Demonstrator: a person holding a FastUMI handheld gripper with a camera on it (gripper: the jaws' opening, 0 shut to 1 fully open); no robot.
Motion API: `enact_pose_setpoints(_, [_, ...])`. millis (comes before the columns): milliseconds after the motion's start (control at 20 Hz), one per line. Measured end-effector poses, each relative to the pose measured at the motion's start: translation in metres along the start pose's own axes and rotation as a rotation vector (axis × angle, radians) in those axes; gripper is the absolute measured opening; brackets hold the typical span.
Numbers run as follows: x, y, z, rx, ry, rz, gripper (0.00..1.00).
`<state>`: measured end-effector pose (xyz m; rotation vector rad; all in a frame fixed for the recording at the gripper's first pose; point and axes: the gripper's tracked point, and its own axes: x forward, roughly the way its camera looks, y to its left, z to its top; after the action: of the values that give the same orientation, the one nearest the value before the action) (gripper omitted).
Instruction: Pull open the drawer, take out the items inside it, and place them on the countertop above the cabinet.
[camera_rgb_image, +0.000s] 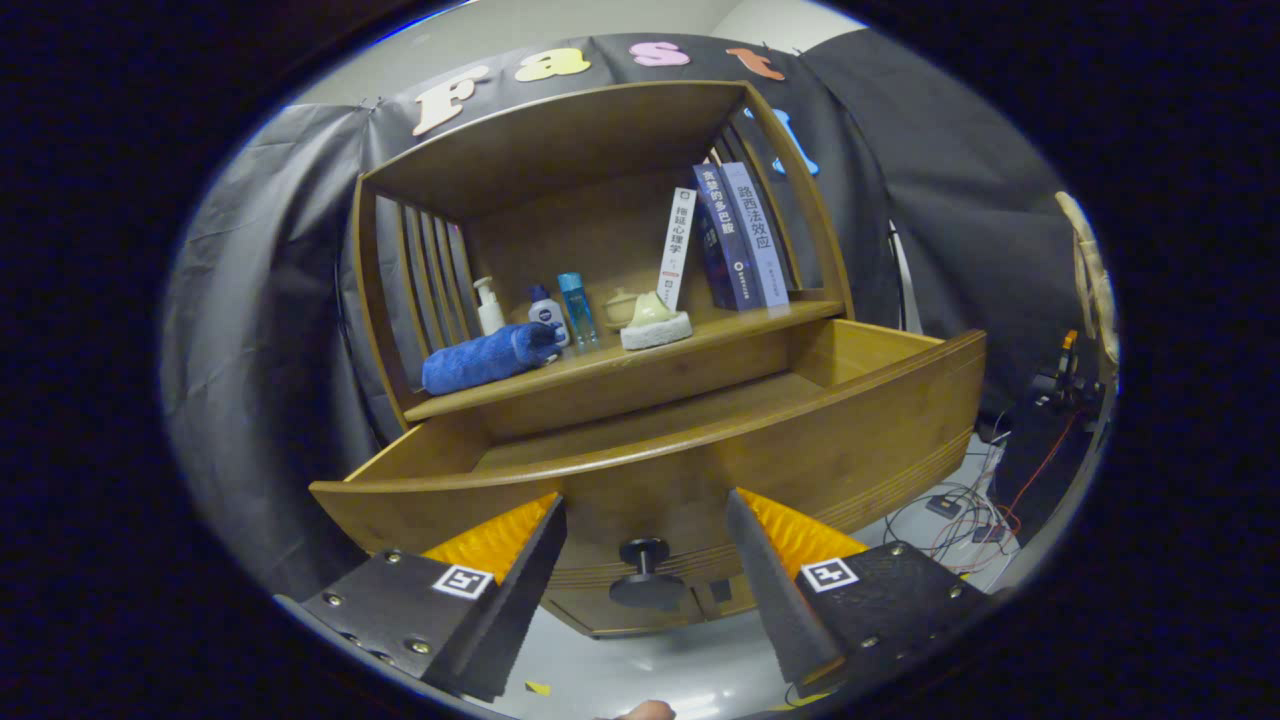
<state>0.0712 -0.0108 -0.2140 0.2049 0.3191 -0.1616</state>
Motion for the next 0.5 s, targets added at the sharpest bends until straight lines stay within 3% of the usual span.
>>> enact_pose_setpoints(500, [0.012,-0.002,0.007,-0.058,0.002,0.029,0.97])
